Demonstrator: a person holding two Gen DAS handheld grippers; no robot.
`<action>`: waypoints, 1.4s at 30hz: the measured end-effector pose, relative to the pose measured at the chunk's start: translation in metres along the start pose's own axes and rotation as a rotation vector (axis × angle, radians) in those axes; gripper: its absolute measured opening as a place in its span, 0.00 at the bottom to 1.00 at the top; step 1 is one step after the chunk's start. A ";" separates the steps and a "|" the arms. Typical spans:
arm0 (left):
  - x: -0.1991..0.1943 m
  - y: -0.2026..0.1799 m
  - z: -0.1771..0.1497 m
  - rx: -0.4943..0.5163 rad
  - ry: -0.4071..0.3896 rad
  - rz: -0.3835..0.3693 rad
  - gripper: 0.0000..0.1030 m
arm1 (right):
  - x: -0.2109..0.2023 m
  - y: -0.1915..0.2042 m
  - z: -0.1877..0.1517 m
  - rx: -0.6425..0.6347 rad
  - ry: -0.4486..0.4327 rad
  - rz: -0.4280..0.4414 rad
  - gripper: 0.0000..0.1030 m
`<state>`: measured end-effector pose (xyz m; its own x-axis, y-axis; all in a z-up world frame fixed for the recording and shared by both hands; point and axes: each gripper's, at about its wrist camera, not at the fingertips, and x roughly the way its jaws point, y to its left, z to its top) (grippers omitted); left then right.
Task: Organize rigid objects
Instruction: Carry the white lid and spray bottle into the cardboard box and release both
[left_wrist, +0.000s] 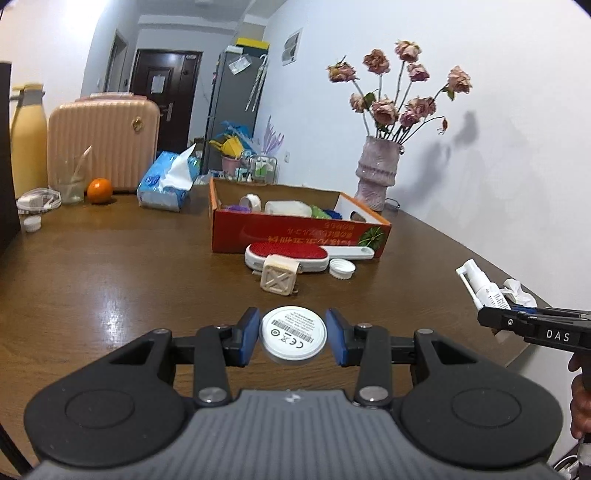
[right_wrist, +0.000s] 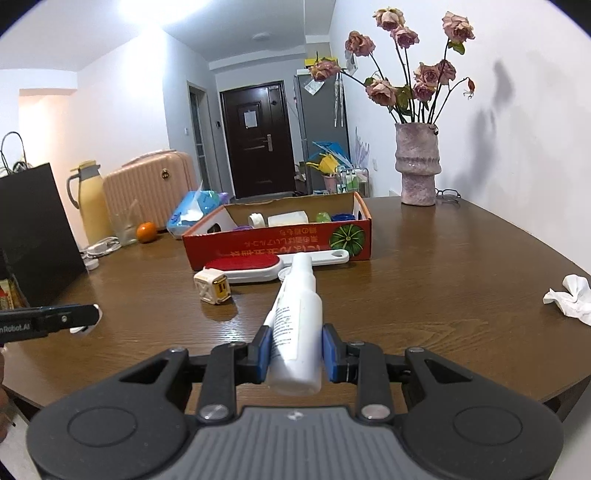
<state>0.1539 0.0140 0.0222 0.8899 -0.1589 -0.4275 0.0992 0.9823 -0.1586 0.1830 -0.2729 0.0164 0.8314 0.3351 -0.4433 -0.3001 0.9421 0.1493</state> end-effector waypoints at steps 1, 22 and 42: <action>-0.001 -0.001 0.002 0.005 -0.005 -0.001 0.39 | -0.001 -0.001 0.000 0.003 -0.004 -0.001 0.27; 0.198 0.049 0.146 0.099 0.000 0.017 0.39 | 0.205 -0.033 0.149 -0.135 0.068 -0.004 0.27; 0.341 0.082 0.141 0.226 0.116 0.024 0.46 | 0.385 -0.028 0.158 -0.465 0.285 -0.231 0.29</action>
<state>0.5284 0.0539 -0.0110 0.8373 -0.1328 -0.5303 0.1872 0.9810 0.0499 0.5852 -0.1691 -0.0182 0.7605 0.0460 -0.6477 -0.3536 0.8660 -0.3537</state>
